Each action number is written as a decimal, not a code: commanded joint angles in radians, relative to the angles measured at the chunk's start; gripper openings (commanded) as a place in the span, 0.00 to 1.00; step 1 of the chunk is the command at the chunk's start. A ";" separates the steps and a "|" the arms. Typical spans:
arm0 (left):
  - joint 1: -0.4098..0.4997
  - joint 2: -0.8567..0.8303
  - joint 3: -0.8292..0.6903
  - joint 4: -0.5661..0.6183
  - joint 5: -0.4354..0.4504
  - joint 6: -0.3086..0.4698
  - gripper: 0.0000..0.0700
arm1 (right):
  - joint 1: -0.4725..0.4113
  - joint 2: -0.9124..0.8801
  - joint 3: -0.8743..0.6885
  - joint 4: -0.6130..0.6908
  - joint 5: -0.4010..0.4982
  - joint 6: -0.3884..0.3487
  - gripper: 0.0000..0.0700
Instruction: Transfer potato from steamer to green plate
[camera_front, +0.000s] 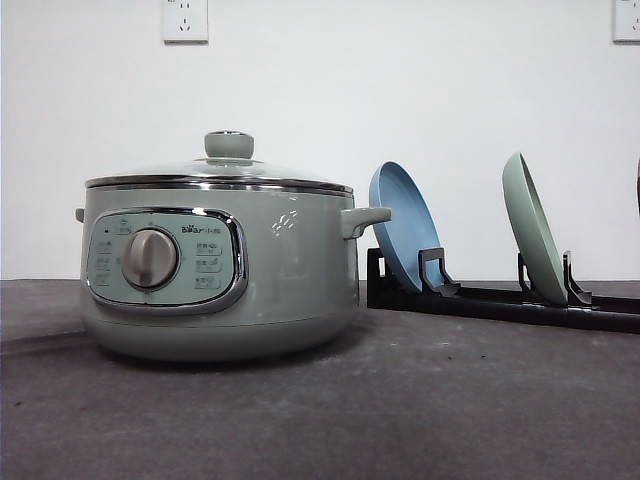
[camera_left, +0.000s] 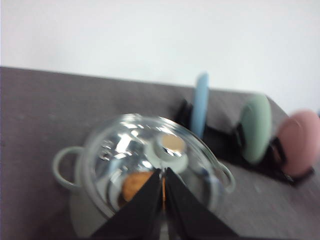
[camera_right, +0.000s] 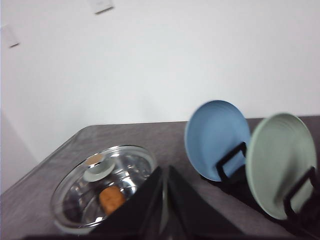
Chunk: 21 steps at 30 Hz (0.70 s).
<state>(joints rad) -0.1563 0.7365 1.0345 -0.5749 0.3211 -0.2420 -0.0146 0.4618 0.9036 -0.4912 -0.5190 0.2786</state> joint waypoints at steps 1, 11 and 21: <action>-0.013 0.035 0.062 -0.044 0.029 0.069 0.00 | 0.011 0.018 0.027 -0.004 -0.014 -0.055 0.01; -0.106 0.154 0.184 -0.168 0.180 0.244 0.00 | 0.066 0.159 0.129 -0.210 -0.130 -0.193 0.01; -0.156 0.202 0.184 -0.168 0.203 0.305 0.00 | 0.116 0.270 0.162 -0.298 -0.139 -0.236 0.01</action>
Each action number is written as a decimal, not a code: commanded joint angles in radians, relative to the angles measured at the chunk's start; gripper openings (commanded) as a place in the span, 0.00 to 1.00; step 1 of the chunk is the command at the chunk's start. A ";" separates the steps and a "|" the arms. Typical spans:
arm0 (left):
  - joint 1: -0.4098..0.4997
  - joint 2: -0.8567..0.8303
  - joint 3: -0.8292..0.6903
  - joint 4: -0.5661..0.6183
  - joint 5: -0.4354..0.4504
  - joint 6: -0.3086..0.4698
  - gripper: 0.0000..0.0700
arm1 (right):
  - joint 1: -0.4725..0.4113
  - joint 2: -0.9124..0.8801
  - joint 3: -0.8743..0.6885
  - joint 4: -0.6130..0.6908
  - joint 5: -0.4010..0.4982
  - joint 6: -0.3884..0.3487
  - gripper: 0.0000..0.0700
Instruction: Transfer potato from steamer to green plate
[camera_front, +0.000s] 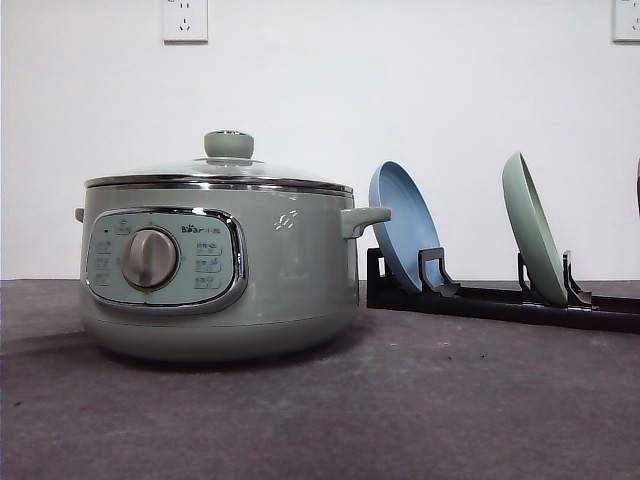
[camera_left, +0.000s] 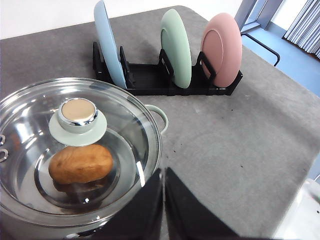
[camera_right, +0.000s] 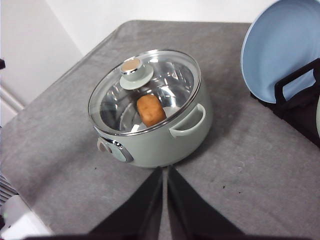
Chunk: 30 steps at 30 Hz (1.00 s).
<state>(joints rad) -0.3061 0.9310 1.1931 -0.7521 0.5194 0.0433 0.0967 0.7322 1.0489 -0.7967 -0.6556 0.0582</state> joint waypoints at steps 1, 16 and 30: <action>-0.006 0.008 0.025 0.009 0.005 0.020 0.01 | 0.006 0.000 0.017 0.007 0.003 -0.017 0.01; -0.006 0.011 0.025 0.013 0.005 0.021 0.98 | 0.006 0.001 0.017 0.008 0.002 -0.021 0.98; -0.006 0.017 0.025 0.010 0.005 0.019 0.97 | 0.006 0.112 0.044 0.114 0.003 0.131 0.98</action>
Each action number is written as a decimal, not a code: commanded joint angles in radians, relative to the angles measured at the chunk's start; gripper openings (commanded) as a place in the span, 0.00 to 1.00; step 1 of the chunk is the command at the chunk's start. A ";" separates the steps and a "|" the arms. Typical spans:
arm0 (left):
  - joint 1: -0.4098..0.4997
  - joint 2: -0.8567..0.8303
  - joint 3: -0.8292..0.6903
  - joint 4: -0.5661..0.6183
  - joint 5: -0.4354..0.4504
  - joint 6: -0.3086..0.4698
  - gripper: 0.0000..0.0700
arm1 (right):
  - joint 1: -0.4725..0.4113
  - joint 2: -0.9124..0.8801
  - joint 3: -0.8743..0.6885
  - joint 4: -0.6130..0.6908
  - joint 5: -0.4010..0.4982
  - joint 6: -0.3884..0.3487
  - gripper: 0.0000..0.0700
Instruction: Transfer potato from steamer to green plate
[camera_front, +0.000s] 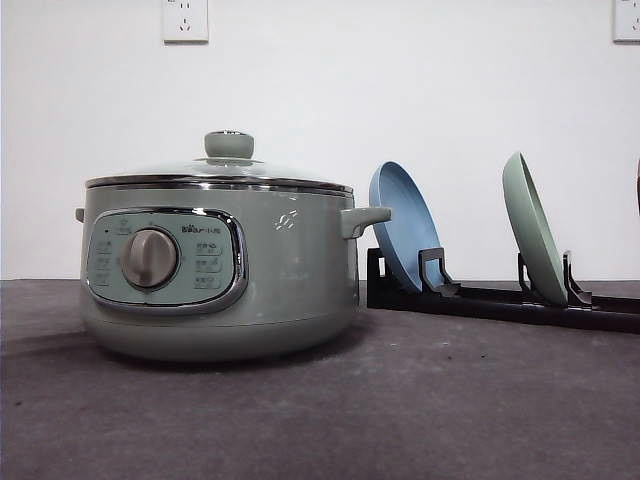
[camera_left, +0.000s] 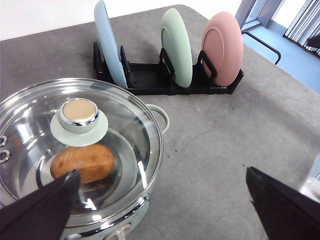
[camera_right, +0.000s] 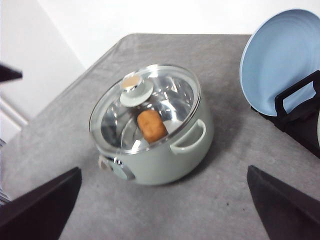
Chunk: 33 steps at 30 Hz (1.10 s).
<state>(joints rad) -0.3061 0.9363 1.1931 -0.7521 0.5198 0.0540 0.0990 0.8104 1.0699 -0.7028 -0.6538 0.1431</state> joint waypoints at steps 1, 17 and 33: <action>-0.006 0.011 0.025 0.010 0.004 0.008 0.97 | 0.003 0.063 0.040 0.022 0.007 0.053 0.98; -0.006 0.014 0.025 0.003 0.004 0.008 0.97 | 0.000 0.706 0.484 0.013 0.196 0.121 0.97; -0.006 0.038 0.025 -0.018 0.004 0.005 0.97 | -0.046 0.968 0.560 0.155 0.343 0.136 0.83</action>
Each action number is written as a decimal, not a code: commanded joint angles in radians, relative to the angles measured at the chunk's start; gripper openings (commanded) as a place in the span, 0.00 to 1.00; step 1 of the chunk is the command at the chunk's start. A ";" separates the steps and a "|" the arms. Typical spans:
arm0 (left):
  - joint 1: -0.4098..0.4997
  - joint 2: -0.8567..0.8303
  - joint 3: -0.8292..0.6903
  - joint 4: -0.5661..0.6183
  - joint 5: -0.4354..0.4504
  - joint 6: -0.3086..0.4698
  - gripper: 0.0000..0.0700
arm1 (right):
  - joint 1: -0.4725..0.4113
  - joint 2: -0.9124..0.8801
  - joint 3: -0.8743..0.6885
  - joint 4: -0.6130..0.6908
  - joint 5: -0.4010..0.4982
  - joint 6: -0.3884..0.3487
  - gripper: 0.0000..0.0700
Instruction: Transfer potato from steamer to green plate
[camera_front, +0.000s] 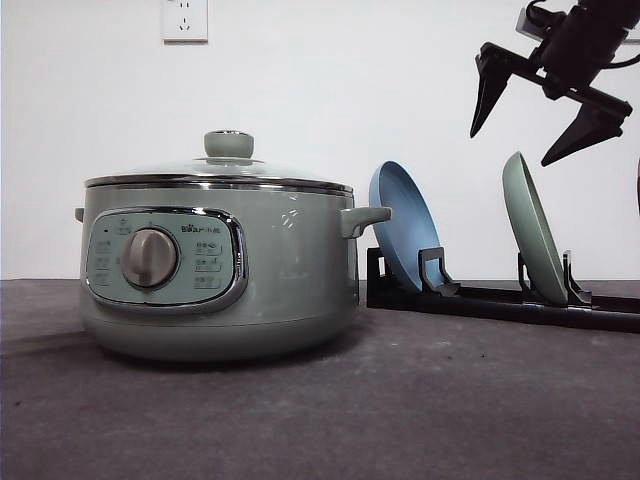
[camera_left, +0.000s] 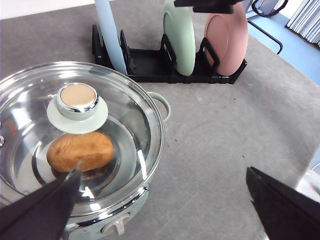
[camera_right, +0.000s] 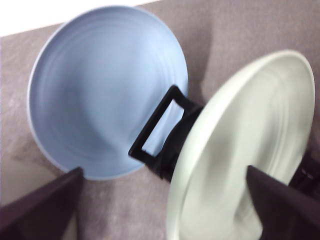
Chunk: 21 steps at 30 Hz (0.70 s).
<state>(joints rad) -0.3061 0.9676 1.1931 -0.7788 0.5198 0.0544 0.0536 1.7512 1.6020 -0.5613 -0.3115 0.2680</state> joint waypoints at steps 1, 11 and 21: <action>-0.007 0.007 0.025 0.008 0.004 0.005 0.97 | -0.002 0.035 0.028 0.023 0.001 0.013 0.76; -0.009 0.006 0.025 0.008 0.004 0.005 0.97 | -0.018 0.059 0.028 0.054 -0.003 0.040 0.29; -0.009 0.006 0.025 0.007 0.004 0.005 0.97 | -0.039 0.059 0.031 0.059 -0.046 0.083 0.00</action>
<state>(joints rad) -0.3107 0.9676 1.1931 -0.7792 0.5198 0.0540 0.0192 1.7924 1.6039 -0.5140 -0.3559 0.3348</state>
